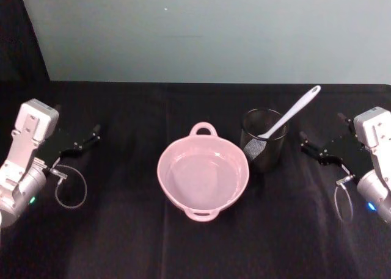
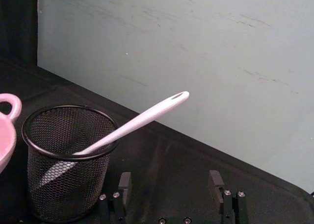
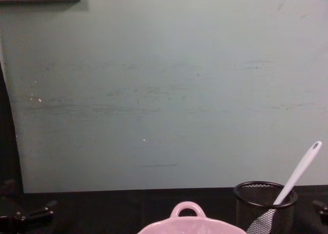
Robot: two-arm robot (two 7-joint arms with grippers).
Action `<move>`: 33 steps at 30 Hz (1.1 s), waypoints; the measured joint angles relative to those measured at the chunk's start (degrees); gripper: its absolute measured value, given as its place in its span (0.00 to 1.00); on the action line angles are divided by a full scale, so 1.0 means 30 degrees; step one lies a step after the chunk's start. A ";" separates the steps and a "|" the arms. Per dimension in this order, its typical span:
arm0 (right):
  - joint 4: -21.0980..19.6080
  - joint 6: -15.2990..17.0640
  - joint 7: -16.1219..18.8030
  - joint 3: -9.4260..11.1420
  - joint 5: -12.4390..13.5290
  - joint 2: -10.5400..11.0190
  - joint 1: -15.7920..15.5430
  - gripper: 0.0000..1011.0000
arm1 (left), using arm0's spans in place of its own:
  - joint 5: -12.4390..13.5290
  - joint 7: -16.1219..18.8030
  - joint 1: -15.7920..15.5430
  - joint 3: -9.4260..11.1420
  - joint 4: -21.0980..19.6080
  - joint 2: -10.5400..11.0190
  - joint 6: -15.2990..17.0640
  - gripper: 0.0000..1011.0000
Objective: Use the one hand to pick up the spoon and stir the clear water in the bowl.
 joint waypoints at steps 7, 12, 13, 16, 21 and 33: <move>0.0001 0.0001 -0.0001 0.0001 0.0000 -0.0001 0.0000 0.99 | 0.0000 -0.0001 0.0000 0.0000 0.0000 0.0000 0.0000 1.00; 0.0001 0.0001 -0.0001 0.0001 0.0001 -0.0001 -0.0001 0.99 | 0.0000 -0.0001 0.0000 -0.0001 0.0000 -0.0001 0.0000 1.00; 0.0000 0.0002 -0.0001 0.0001 0.0000 0.0000 0.0000 0.99 | 0.0000 -0.0001 0.0000 0.0000 -0.0001 0.0000 0.0000 1.00; 0.0001 0.0001 -0.0001 0.0001 0.0001 0.0000 0.0000 0.99 | 0.0000 -0.0001 0.0000 0.0000 0.0000 0.0000 0.0001 1.00; 0.0000 0.0002 -0.0001 0.0001 0.0001 0.0000 0.0000 0.99 | 0.0000 -0.0001 -0.0001 0.0000 -0.0001 0.0000 0.0001 1.00; -0.0573 -0.0076 0.0611 0.0242 0.0202 0.0098 -0.0420 0.99 | 0.0000 -0.0001 0.0000 0.0000 0.0000 0.0000 0.0001 1.00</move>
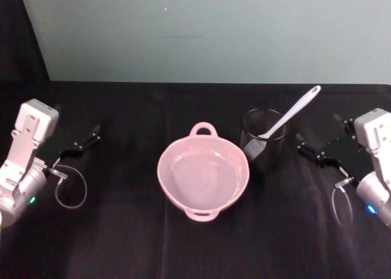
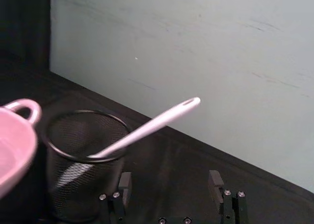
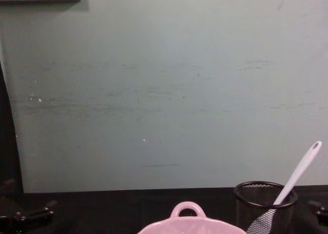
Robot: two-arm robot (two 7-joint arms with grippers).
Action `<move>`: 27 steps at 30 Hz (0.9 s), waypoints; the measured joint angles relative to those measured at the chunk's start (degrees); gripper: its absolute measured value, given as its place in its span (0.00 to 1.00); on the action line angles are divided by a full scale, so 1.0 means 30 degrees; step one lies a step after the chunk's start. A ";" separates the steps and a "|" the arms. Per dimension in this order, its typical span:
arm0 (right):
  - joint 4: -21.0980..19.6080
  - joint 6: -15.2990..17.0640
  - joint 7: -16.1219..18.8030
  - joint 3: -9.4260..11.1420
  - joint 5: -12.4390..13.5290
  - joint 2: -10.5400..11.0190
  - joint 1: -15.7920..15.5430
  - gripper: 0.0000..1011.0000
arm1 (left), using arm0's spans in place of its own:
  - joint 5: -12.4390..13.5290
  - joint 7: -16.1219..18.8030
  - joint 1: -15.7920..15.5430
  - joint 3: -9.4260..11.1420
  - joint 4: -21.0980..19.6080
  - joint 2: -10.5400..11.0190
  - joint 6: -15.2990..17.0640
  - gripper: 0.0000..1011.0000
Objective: Use the one hand to pick up the spoon and stir the clear water in the bowl.
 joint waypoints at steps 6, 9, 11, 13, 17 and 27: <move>-0.1199 0.0012 0.1109 0.0862 0.1577 0.0119 -0.0858 0.99 | 0.0001 0.0000 0.0001 0.0000 0.0000 0.0000 -0.0001 1.00; -0.1582 0.0345 0.2023 0.1527 0.3224 -0.0097 -0.1181 0.99 | 0.0000 0.0000 0.0000 -0.0001 0.0000 0.0000 -0.0001 1.00; -0.1682 0.0620 0.2545 0.1860 0.4196 -0.0260 -0.1289 0.99 | 0.0001 0.0000 0.0000 0.0000 0.0000 0.0000 -0.0002 1.00; -0.1730 0.1245 0.3507 0.2492 0.6037 -0.0630 -0.1388 0.99 | 0.0001 0.0000 0.0000 0.0000 -0.0001 0.0000 -0.0001 1.00; -0.1472 0.2738 0.5015 0.3650 0.9322 -0.1497 -0.1365 0.99 | 0.0000 0.0000 -0.0001 -0.0002 0.0000 0.0000 -0.0001 1.00; -0.0485 0.4742 0.5783 0.4367 1.2590 -0.2802 -0.0575 0.99 | -0.0001 0.0000 0.0000 0.0000 0.0000 0.0001 -0.0001 1.00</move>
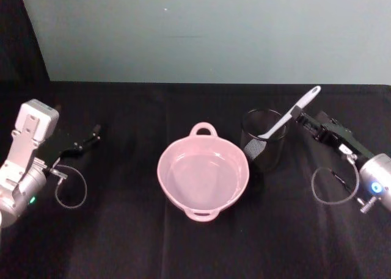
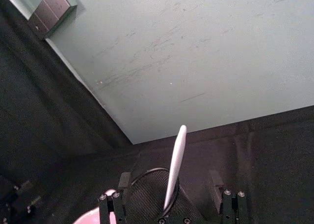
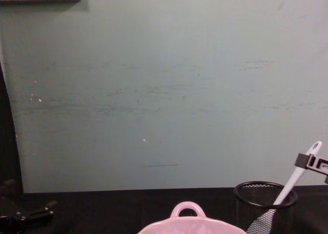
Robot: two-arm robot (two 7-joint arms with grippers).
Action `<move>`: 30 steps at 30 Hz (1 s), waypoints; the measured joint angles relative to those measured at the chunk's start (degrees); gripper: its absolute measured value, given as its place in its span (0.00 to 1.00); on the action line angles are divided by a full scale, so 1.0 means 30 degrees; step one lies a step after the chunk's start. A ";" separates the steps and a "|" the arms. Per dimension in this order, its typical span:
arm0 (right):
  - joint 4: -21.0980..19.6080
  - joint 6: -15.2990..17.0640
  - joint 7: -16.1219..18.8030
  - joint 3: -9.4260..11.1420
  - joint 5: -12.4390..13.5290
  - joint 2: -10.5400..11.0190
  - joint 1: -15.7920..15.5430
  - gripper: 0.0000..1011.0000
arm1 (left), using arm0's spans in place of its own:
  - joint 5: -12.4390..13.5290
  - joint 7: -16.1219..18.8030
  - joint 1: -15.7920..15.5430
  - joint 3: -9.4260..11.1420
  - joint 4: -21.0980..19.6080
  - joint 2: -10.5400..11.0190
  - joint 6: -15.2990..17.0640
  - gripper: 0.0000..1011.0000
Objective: Use the one hand to pick up the spoon and stir the clear water in the bowl.
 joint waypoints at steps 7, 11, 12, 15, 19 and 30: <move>0.0573 -0.0194 -0.0444 -0.0367 0.0193 -0.0431 0.0660 0.99 | 0.0001 0.0000 0.0000 0.0000 0.0000 -0.0001 -0.0001 1.00; 0.0897 -0.0336 -0.0741 -0.0520 0.0194 -0.0679 0.0997 0.99 | 0.0001 0.0000 0.0000 -0.0001 0.0000 -0.0001 0.0000 1.00; 0.0940 -0.0350 -0.0775 -0.0546 0.0190 -0.0721 0.1051 0.99 | 0.0002 0.0000 0.0000 -0.0001 0.0000 -0.0001 0.0000 1.00; 0.1151 -0.0403 -0.0946 -0.0663 0.0124 -0.0893 0.1286 0.99 | 0.0001 0.0000 0.0001 0.0000 0.0000 -0.0001 0.0000 1.00; 0.1352 -0.0434 -0.1150 -0.0752 0.0061 -0.1071 0.1482 0.99 | 0.0001 0.0000 0.0000 -0.0001 0.0000 -0.0001 0.0000 1.00; 0.1746 -0.0519 -0.1224 -0.0888 -0.0106 -0.1300 0.1810 0.99 | 0.0001 0.0001 -0.0001 -0.0001 0.0000 -0.0001 0.0000 1.00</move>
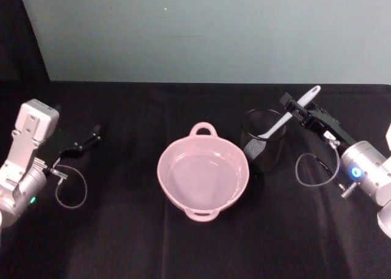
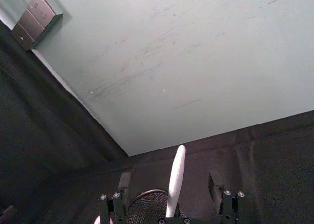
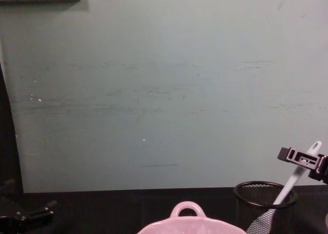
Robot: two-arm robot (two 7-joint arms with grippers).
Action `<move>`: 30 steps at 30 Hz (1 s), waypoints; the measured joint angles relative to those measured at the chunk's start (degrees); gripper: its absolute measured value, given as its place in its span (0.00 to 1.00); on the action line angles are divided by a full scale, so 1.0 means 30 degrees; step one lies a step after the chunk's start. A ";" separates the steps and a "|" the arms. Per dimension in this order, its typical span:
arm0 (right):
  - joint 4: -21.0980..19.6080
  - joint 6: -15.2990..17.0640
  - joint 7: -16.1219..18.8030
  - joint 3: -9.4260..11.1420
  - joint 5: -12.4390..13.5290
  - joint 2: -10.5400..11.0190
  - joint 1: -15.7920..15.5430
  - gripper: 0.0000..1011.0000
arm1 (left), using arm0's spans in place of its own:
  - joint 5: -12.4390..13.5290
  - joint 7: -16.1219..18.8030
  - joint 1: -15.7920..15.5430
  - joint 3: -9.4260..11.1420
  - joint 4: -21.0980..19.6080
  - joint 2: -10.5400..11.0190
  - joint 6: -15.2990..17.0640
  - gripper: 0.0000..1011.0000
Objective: Use the one hand to pick up the spoon and stir the clear water in the bowl.
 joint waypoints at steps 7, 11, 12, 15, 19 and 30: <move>-0.0052 0.0000 -0.0008 0.0015 0.0002 0.0013 -0.0036 0.86 | 0.0000 0.0000 0.0001 0.0001 0.0000 0.0001 -0.0001 1.00; -0.0071 0.0002 -0.0010 0.0023 0.0009 0.0021 -0.0050 0.76 | 0.0000 -0.0001 0.0001 0.0001 0.0000 0.0000 0.0000 1.00; -0.0071 0.0002 -0.0010 0.0023 0.0009 0.0021 -0.0050 0.74 | 0.0000 -0.0001 0.0000 0.0001 0.0000 0.0000 0.0000 1.00; -0.0081 0.0006 -0.0010 0.0031 0.0013 0.0027 -0.0057 0.63 | 0.0000 -0.0001 0.0001 0.0001 0.0001 0.0000 0.0000 1.00; -0.0087 0.0010 -0.0009 0.0033 0.0015 0.0034 -0.0064 0.53 | 0.0000 -0.0001 0.0000 0.0001 0.0000 0.0000 0.0000 1.00; -0.0110 0.0025 -0.0005 0.0033 0.0018 0.0037 -0.0081 0.17 | 0.0000 0.0000 0.0000 0.0001 0.0000 0.0000 0.0000 1.00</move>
